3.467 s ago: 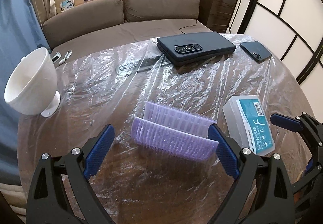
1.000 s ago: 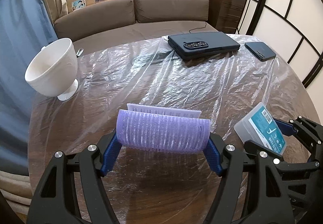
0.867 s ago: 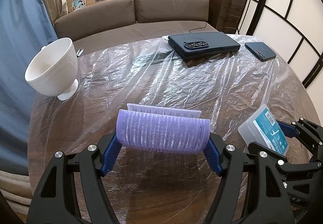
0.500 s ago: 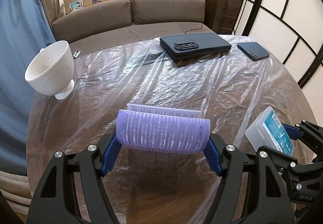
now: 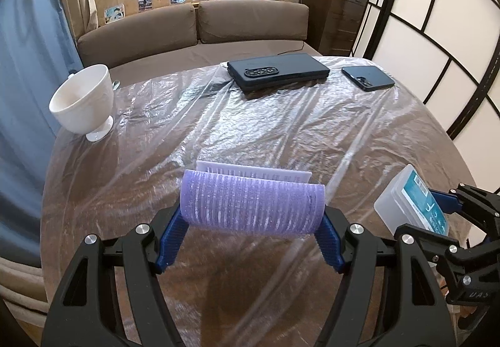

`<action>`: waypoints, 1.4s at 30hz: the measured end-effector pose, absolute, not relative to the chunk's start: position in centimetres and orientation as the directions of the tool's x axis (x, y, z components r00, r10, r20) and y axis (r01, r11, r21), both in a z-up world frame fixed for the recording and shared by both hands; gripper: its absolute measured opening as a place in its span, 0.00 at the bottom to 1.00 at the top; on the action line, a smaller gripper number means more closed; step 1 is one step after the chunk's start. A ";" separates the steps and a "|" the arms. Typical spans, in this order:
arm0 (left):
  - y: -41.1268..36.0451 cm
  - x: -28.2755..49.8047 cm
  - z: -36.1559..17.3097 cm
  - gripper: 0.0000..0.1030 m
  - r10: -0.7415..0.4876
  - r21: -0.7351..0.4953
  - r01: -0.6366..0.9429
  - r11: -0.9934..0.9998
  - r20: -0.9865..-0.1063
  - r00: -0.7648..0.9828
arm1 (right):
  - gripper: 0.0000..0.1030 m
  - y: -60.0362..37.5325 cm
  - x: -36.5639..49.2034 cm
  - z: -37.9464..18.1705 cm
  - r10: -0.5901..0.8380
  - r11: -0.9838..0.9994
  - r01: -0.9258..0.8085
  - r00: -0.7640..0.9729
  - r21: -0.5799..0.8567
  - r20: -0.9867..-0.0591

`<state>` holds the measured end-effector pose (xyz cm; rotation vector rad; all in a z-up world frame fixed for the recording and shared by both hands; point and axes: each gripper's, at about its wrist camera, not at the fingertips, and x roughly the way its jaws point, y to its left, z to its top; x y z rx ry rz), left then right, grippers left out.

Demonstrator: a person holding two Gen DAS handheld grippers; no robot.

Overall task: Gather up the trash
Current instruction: 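Carry the purple curler and floss box with both tools over the white bin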

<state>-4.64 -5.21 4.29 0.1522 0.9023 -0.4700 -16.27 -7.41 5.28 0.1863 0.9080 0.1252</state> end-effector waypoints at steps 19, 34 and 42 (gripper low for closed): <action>-4.9 -12.2 5.3 0.70 -0.327 -0.074 0.441 0.894 -0.781 0.533 | 0.53 -9.1 -23.0 6.2 0.246 0.963 -0.065 0.600 0.260 -0.761; -5.0 -19.0 5.4 0.70 -0.314 -0.068 0.438 0.896 -0.795 0.519 | 0.53 -8.8 -28.2 6.4 0.301 0.951 -0.124 0.570 0.282 -0.764; -4.9 -21.9 5.0 0.70 -0.310 -0.085 0.426 0.901 -0.811 0.495 | 0.53 -8.2 -30.4 6.2 0.334 0.942 -0.176 0.536 0.284 -0.775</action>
